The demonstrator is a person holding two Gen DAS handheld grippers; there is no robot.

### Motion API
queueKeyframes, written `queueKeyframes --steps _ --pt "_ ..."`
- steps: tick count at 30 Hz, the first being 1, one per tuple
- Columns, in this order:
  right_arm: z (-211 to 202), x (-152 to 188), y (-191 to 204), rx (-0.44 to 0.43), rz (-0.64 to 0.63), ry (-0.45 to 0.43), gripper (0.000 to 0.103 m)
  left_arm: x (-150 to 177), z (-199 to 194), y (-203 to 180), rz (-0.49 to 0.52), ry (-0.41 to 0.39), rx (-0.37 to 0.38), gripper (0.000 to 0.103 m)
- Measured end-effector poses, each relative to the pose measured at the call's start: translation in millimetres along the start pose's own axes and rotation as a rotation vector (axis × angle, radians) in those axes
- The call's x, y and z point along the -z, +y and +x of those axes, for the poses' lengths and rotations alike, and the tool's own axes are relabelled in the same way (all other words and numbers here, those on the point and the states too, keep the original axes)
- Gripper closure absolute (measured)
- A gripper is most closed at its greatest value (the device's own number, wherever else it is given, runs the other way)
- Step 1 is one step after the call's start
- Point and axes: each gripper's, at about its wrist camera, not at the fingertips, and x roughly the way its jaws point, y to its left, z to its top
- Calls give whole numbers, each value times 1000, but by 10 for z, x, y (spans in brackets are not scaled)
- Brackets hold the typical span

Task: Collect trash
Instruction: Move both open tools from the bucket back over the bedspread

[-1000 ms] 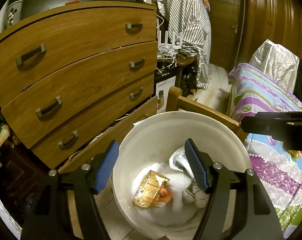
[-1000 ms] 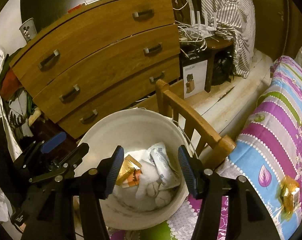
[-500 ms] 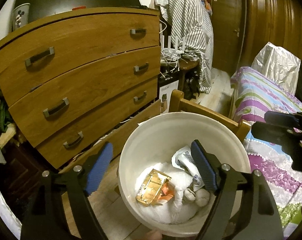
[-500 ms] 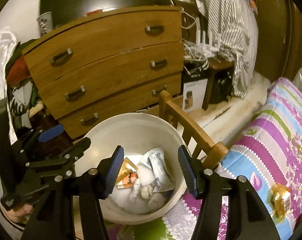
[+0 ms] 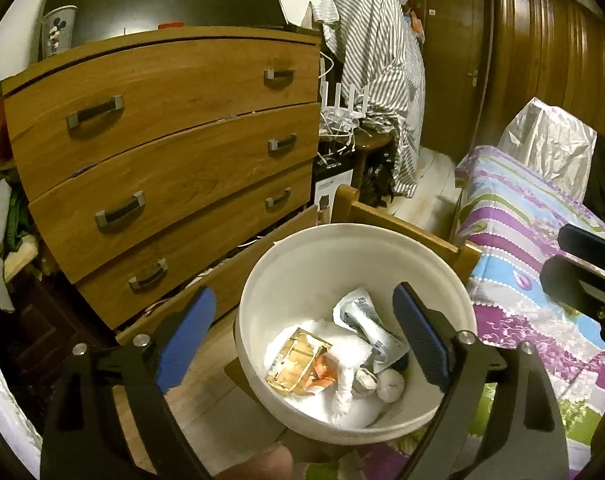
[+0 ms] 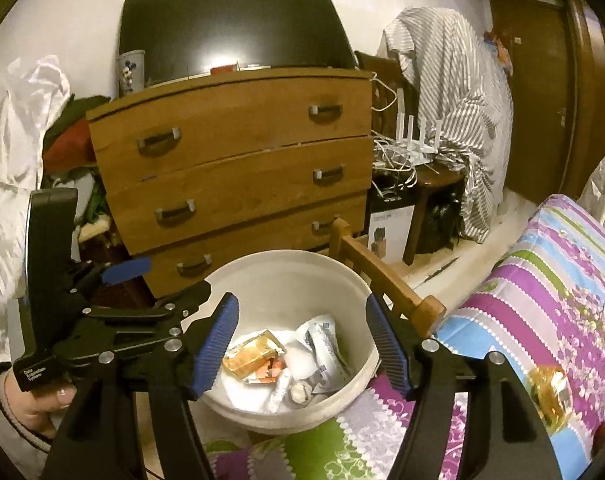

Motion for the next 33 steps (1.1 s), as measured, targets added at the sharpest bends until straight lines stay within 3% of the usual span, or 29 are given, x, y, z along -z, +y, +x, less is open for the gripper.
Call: queueKeyframes --steps 5,16,33 --pt "-286 117 -1 -4 27 -48 30 53 -189 -18 -16 -27 19 6" --pt "-989 395 23 -14 75 -133 27 168 -647 -151 -33 -97 37 6" --pt "-2106 962 -242 81 138 -233 21 299 -1139 -724 39 -139 93 6"
